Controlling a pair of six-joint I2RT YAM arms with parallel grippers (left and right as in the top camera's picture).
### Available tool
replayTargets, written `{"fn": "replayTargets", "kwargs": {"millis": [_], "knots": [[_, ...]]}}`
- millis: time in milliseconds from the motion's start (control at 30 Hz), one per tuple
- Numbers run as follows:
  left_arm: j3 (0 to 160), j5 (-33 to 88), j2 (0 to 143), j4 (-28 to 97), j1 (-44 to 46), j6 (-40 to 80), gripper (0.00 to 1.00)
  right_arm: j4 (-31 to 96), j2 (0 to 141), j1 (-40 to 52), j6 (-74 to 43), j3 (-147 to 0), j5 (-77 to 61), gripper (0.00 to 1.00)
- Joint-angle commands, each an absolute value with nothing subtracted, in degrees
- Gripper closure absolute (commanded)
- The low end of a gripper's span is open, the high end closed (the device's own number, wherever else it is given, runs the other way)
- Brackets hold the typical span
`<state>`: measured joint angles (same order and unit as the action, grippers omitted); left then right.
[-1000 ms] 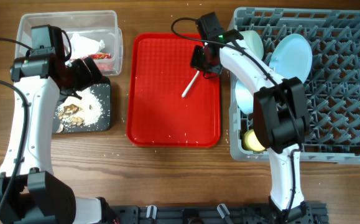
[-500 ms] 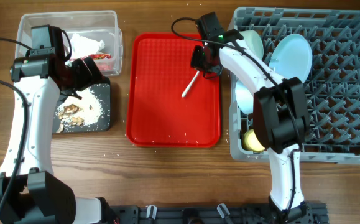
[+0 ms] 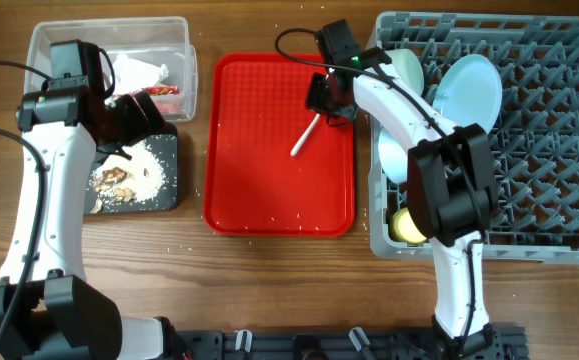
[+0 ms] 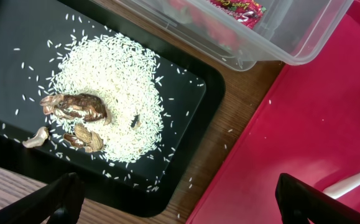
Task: Sort waste into correct bins and load items into the dishwasher rack
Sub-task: 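Close the right gripper on the spoon handle and hold, then lift the white spoon and carry it into the dish rack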
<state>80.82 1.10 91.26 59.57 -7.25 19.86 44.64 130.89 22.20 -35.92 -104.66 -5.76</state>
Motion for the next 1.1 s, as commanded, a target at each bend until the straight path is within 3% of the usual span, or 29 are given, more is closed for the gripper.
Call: {"fn": "replayTargets", "kwargs": {"millis": [0,600,1067], "knots": [[80.6,0.4,90.8,59.5,-7.6,19.8,0.00,45.0,130.9,22.3,-33.2,-103.8,-6.4,0.96],[80.6,0.4,90.8,59.6,-7.6,19.8,0.00,46.0,123.1,22.3,-22.9,-103.8,-4.5,0.96],[80.6,0.4,90.8,59.5,-7.6,19.8,0.00,51.7,108.4,22.4,-17.2,-103.8,-4.3,0.96]]}}
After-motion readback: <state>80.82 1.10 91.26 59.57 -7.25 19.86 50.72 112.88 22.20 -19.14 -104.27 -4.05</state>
